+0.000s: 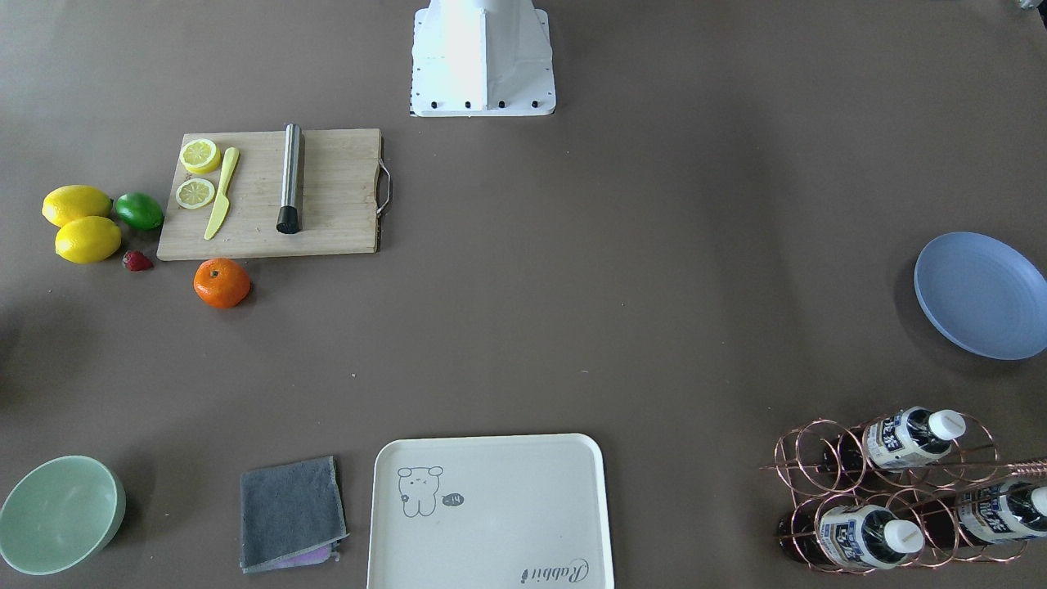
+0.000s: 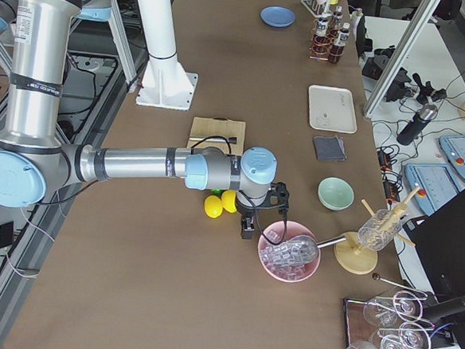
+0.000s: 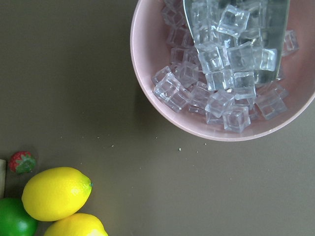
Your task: Pick orange to plate
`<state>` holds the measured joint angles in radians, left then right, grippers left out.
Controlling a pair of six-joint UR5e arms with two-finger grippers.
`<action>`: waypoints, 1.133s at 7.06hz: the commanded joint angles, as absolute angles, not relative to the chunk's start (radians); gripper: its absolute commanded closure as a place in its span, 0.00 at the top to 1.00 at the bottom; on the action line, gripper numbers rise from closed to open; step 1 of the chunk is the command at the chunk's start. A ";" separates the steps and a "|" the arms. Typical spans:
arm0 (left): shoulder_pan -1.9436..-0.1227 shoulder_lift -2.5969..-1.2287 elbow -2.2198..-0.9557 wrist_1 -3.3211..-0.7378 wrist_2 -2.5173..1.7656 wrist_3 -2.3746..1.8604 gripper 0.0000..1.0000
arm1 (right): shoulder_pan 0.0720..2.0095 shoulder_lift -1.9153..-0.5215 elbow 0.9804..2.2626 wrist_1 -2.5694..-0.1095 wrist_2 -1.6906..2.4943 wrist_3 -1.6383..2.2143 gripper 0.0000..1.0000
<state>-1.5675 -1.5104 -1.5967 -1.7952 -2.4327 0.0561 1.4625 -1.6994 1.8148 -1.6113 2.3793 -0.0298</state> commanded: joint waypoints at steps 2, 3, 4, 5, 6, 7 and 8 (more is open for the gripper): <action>-1.475 -1.667 -1.206 -2.069 -2.334 -0.003 0.97 | 1.459 -1.692 1.812 -1.612 2.384 -0.028 1.00; -1.439 -1.667 -1.163 -2.154 -2.286 -0.067 0.97 | 1.454 -1.692 1.812 -1.612 2.387 -0.028 1.00; -1.405 -1.681 -1.084 -2.239 -2.284 -0.080 0.97 | 1.444 -1.690 1.812 -1.611 2.387 -0.028 1.00; -1.398 -1.683 -1.062 -2.249 -2.287 -0.080 0.97 | 1.437 -1.690 1.810 -1.611 2.385 -0.028 1.00; -1.378 -1.683 -1.019 -2.288 -2.289 -0.080 0.95 | 1.428 -1.689 1.809 -1.611 2.384 -0.029 1.00; -1.373 -1.684 -0.990 -2.327 -2.296 -0.081 0.90 | 1.427 -1.687 1.809 -1.611 2.382 -0.029 1.00; -1.368 -1.684 -0.985 -2.327 -2.298 -0.083 0.69 | 1.427 -1.686 1.809 -1.611 2.381 -0.029 1.00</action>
